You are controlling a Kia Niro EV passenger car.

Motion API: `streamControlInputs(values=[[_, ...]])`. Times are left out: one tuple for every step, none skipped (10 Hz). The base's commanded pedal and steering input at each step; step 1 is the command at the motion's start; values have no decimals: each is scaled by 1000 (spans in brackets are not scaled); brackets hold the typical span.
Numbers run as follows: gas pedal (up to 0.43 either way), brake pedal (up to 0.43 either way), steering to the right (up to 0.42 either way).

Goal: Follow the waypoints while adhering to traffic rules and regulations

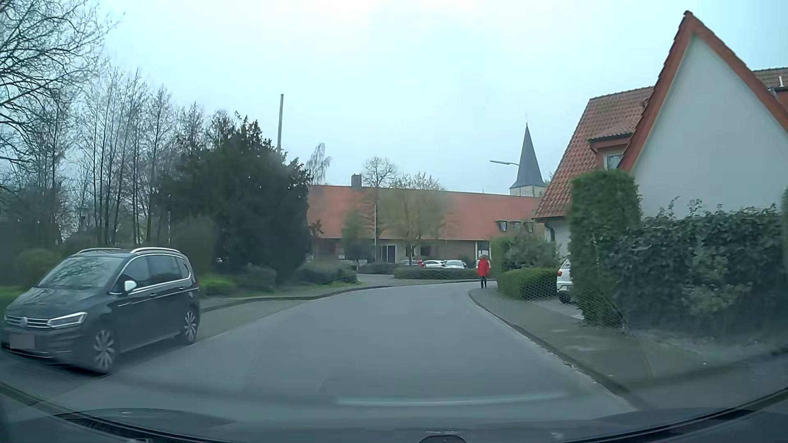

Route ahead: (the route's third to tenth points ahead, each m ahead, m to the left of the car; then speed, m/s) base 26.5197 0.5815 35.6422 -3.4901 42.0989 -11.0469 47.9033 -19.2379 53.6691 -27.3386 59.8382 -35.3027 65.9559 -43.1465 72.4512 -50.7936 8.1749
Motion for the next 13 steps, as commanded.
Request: streamControlInputs(values=[[130,0,-9],[130,0,-9],[118,0,-9],[110,0,-7],[110,0,-6],[110,0,-6],[110,0,-5],[110,0,-5],[110,0,-5],[110,0,-4],[110,0,-1],[110,0,3],[110,0,10]])
